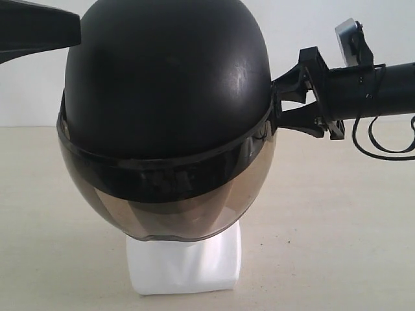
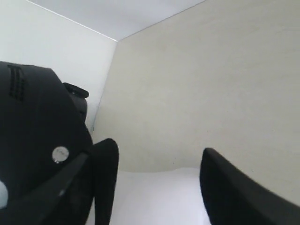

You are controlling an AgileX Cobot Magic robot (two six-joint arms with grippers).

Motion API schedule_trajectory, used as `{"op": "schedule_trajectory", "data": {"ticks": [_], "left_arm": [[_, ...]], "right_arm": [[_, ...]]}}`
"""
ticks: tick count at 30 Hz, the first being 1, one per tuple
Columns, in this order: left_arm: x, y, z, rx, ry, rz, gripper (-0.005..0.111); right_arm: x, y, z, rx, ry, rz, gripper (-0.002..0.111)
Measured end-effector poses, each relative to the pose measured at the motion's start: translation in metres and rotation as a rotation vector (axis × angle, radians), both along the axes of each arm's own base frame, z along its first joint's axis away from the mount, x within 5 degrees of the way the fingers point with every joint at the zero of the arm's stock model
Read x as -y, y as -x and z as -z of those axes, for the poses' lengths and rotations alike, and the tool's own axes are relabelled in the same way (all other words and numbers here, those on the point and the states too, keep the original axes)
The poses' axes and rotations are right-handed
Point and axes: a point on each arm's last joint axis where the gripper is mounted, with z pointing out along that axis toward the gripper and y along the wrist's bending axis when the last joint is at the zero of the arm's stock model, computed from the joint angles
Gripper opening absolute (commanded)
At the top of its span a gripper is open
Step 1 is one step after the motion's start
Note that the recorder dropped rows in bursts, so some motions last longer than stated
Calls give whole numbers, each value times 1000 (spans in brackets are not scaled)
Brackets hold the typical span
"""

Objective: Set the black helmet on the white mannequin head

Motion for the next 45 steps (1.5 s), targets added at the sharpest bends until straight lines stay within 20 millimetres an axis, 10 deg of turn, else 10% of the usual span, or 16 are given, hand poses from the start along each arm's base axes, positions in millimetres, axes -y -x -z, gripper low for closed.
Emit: {"op": "schedule_trajectory", "data": {"ticks": [13, 19, 26, 36, 45], "left_arm": [[0, -1, 0, 2, 0, -11, 4], [-1, -2, -4, 18, 1, -26, 4], [-8, 14, -40, 175, 20, -123, 4], [-36, 50, -64, 327, 54, -362, 4], [-51, 71, -11, 259, 48, -536, 4]], "right_arm": [[54, 2, -8, -17, -107, 27, 49], [77, 2, -9, 12, -97, 76, 2], [91, 19, -30, 139, 47, 50, 0], [74, 95, -96, 436, 330, -50, 0], [50, 194, -108, 712, 493, 1, 0]]}}
